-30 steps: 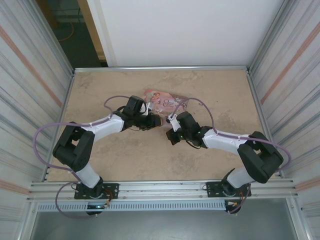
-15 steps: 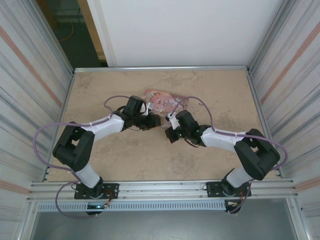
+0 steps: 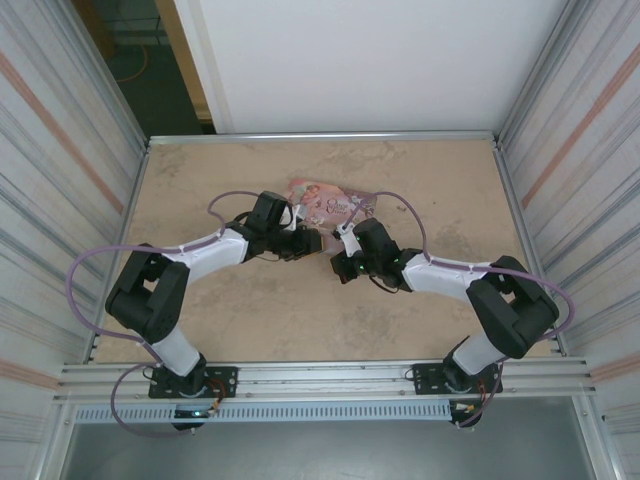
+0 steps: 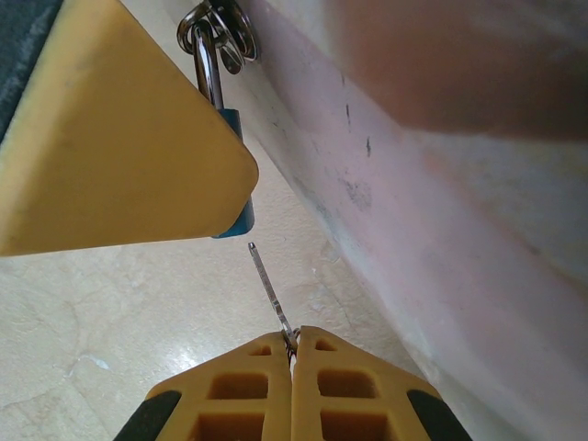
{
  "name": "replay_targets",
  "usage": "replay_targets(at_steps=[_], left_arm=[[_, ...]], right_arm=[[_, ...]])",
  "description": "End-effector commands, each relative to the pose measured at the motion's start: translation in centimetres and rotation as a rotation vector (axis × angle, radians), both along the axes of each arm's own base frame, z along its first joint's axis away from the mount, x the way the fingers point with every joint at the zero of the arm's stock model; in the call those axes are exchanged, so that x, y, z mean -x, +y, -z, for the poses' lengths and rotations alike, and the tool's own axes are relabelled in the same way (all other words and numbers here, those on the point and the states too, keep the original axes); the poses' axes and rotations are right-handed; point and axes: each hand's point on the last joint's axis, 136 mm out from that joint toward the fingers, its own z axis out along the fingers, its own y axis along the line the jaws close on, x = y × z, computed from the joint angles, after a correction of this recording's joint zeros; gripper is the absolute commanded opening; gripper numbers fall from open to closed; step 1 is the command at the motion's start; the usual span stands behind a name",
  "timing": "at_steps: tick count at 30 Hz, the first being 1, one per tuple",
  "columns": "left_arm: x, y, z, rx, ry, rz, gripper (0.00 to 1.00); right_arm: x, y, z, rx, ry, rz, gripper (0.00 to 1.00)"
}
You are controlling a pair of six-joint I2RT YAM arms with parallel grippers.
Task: Unlock the padlock with the key
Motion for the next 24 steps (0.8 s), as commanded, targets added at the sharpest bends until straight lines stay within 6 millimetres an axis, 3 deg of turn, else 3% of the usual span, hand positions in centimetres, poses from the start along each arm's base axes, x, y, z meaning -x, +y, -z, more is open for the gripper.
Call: replay_targets(at_steps=[1, 24], left_arm=[[0.19, -1.26, -3.15, 0.065, -0.044, 0.049, 0.11], [0.39, -1.2, -2.85, 0.065, -0.043, 0.052, 0.11]], right_arm=[[-1.0, 0.96, -1.37, -0.053, -0.014, 0.003, 0.0], [-1.84, 0.76, -1.57, -0.098, 0.012, 0.039, 0.0]])
